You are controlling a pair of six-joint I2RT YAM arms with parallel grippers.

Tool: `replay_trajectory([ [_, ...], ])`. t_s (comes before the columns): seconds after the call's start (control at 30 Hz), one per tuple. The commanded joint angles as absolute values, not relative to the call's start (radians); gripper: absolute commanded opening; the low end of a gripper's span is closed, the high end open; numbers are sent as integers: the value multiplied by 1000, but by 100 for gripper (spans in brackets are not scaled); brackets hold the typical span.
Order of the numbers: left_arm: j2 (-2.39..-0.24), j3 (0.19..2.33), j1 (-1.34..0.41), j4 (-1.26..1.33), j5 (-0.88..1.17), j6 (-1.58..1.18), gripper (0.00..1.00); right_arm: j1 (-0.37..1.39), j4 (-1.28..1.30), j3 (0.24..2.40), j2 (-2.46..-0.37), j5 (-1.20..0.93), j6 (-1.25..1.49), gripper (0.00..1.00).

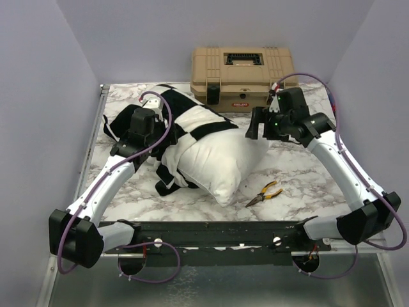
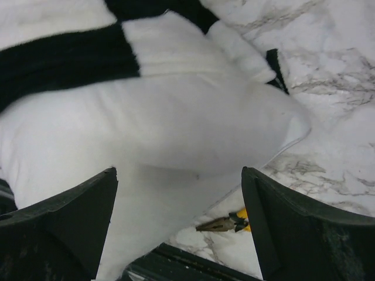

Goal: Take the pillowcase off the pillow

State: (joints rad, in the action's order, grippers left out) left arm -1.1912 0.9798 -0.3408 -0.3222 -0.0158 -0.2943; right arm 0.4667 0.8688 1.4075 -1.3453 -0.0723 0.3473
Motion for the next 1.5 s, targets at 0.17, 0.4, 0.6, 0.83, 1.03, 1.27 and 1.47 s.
replay_trajectory([
  [0.17,-1160,956,-356,-296,-42,-275,74,196,654,1385,-1479,-291,438,92],
  [0.4,-1155,956,-366,-295,-28,-273,74,194,543,1262,-1591,-525,443,87],
  [0.6,-1153,958,-369,-293,-7,-272,74,247,451,1159,-1537,-643,450,87],
  [0.83,-1143,964,-388,-291,-1,-255,74,349,367,1100,-1476,-690,474,65],
  [1.03,-1148,1000,-408,-293,36,-256,74,402,340,1081,-1445,-685,471,29],
  [1.27,-1179,1136,-478,-325,85,-258,74,422,308,1029,-1406,-678,473,6],
  [1.47,-1314,1301,-581,-401,93,-208,74,435,318,1016,-1361,-638,456,0],
])
